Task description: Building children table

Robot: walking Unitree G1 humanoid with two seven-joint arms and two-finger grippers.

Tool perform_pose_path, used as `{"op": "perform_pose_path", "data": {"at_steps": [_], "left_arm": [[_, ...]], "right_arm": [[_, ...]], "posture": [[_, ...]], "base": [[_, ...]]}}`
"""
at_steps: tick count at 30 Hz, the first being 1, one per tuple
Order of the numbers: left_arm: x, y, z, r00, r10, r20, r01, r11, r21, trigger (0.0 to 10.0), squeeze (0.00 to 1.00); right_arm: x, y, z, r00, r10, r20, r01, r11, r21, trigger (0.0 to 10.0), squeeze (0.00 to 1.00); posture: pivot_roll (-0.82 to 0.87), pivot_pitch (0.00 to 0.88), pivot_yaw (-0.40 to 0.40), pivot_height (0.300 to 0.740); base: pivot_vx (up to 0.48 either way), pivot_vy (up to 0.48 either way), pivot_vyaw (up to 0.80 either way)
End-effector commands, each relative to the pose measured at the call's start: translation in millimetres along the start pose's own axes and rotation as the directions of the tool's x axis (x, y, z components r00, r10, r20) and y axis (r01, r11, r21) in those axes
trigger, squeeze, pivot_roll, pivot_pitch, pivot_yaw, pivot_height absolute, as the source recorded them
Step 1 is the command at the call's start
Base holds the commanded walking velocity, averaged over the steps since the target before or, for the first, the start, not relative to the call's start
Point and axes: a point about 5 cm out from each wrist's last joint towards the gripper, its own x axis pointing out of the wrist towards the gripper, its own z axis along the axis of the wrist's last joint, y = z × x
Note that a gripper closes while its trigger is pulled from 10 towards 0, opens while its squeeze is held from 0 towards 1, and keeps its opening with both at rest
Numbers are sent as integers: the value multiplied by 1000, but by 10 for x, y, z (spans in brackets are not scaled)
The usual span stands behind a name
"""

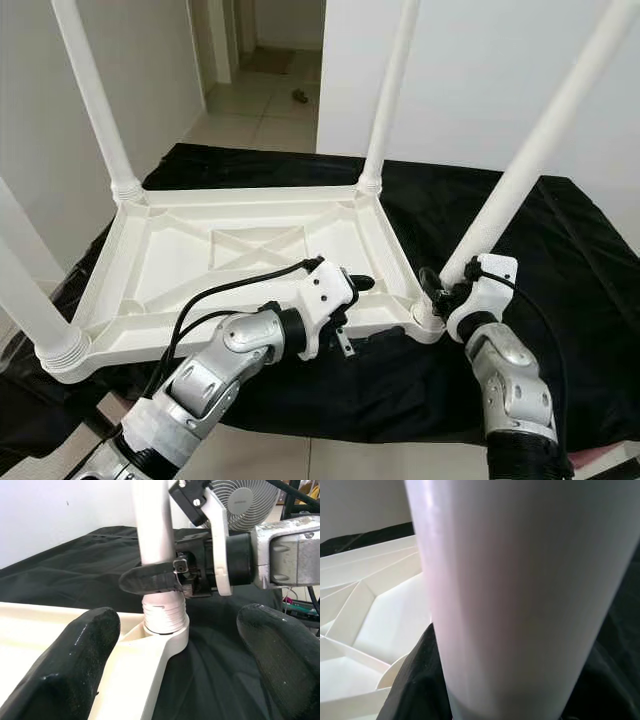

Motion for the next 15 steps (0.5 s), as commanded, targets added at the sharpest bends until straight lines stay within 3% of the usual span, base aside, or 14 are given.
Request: {"op": "perform_pose_path", "data": {"at_steps": [1, 5, 6, 13, 15], "left_arm": [[-21, 2, 5, 1000, 7, -5, -7, 1000, 4, 10000, 0], [-21, 2, 6, 1000, 8, -5, -8, 1000, 3, 10000, 0], [-20, 3, 7, 1000, 9, -5, -9, 1000, 3, 10000, 0], [-14, 12, 12, 1000, 12, -5, -12, 1000, 4, 10000, 0], [-17, 18, 18, 1000, 13, -4, -13, 1000, 5, 10000, 0]], "right_arm": [[-172, -119, -564, 967, -113, -229, 124, 992, 35, 10000, 0], [-192, -74, -528, 979, -116, -169, 119, 993, 4, 10000, 0], [-205, -45, -483, 988, -103, -115, 100, 994, -35, 10000, 0], [-221, 91, -384, 1000, -1, -23, -3, 984, -177, 10000, 0], [-229, 125, -370, 1000, 25, -9, -26, 986, -165, 10000, 0]], "posture": [[-55, 49, 23, 740], [-55, 49, 23, 740], [-55, 50, 24, 740], [-56, 52, 26, 740], [-51, 51, 24, 740]], "base": [[0, 0, 0], [0, 0, 0], [0, 0, 0], [0, 0, 0], [0, 0, 0]]}}
